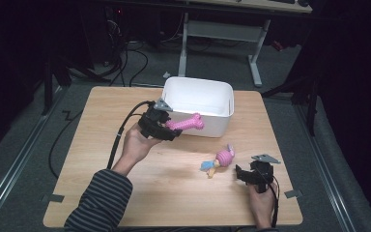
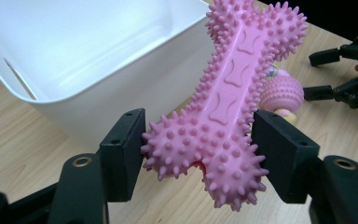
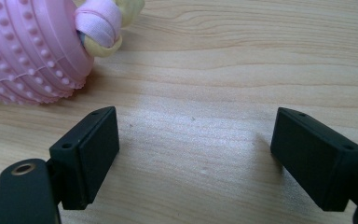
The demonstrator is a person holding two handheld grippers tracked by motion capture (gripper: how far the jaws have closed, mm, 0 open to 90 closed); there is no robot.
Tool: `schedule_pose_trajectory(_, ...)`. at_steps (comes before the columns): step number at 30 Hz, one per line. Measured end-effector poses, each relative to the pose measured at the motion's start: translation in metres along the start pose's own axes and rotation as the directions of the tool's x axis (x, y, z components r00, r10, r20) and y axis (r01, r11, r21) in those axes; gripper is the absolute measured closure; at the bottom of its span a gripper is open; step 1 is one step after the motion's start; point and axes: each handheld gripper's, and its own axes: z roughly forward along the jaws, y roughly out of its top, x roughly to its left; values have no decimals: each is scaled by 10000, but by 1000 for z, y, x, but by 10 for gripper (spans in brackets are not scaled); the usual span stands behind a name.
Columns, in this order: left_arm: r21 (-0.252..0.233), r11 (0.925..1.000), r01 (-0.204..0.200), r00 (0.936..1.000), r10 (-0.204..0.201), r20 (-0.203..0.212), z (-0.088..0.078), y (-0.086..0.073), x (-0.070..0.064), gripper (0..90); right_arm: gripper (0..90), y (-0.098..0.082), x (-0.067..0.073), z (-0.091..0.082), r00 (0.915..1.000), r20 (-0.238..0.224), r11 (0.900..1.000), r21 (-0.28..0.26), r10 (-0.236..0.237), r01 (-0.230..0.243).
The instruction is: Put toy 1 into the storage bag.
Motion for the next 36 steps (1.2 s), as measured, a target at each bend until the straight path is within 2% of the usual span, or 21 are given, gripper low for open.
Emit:
schedule_pose_trajectory(11, 118, 9999, -59, 9995, 63, -322, 6, 20, 13, 371, 150, 0, 0, 0, 10000, 2, 10000, -5, 7, -7)
schedule_pose_trajectory(13, 81, 9999, 65, 9996, -62, -282, 10, 25, 16, 370, 150, 0, 0, 0, 10000, 2, 10000, -5, 6, -6)
schedule_pose_trajectory(25, 195, 9998, -93, 9991, 101, -407, 21, 44, 21, 370, 150, 0, 0, 0, 10000, -5, 10000, -3, 0, 0)
schedule_pose_trajectory(28, 92, 9999, 127, 9993, -124, -359, 22, 47, 24, 370, 150, 0, 0, 0, 10000, -6, 10000, -1, 15, -15)
schedule_pose_trajectory(30, 131, 9999, 52, 9986, -45, -531, 22, 49, 25, 370, 150, 0, 0, 0, 10000, -7, 10000, -5, 12, -12)
schedule_pose_trajectory(36, 76, 9999, 149, 9981, -144, -605, 26, 56, 31, 370, 150, 0, 0, 0, 10000, -7, 10000, -6, 2, -2)
